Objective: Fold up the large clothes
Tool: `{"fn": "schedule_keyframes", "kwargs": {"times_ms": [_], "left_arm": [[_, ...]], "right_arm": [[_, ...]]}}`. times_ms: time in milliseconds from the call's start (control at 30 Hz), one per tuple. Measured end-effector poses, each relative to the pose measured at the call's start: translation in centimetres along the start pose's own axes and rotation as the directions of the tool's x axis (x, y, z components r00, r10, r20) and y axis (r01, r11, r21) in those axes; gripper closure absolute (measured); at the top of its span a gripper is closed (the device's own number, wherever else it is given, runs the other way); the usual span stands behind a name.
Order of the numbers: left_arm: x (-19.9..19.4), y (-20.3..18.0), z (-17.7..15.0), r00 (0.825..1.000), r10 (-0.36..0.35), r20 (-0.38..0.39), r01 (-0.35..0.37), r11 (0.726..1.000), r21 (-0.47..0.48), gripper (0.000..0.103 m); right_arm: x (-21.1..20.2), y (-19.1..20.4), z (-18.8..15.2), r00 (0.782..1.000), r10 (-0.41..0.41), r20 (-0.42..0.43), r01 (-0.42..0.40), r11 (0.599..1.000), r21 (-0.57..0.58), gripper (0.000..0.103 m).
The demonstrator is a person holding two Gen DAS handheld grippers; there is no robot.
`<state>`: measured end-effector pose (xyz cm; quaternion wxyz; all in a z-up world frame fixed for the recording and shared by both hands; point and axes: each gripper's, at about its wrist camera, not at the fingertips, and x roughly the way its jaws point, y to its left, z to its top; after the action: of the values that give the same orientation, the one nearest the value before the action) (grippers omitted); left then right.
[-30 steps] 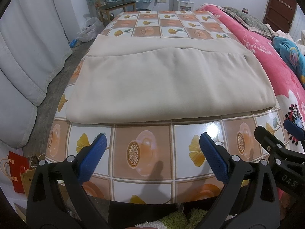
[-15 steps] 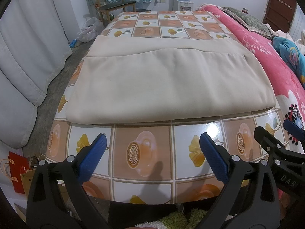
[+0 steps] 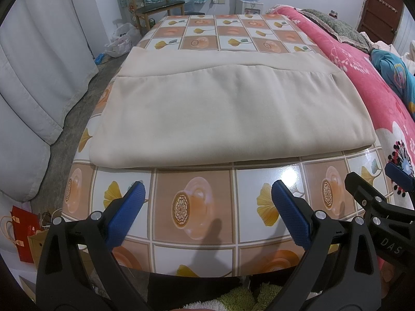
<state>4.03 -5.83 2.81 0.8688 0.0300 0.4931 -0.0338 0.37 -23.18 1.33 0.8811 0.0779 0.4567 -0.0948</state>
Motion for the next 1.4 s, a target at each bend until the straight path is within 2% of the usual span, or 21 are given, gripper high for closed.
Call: {"fn": "schedule_keyframes", "kwargs": {"times_ms": [1400], "left_arm": [[-0.02,-0.21,-0.06,1.0,0.0,-0.002,0.0,1.0,0.002,0.009]], "right_arm": [[0.31,0.07,-0.23,1.0,0.002,-0.006,-0.002,1.0,-0.002,0.007]]}}
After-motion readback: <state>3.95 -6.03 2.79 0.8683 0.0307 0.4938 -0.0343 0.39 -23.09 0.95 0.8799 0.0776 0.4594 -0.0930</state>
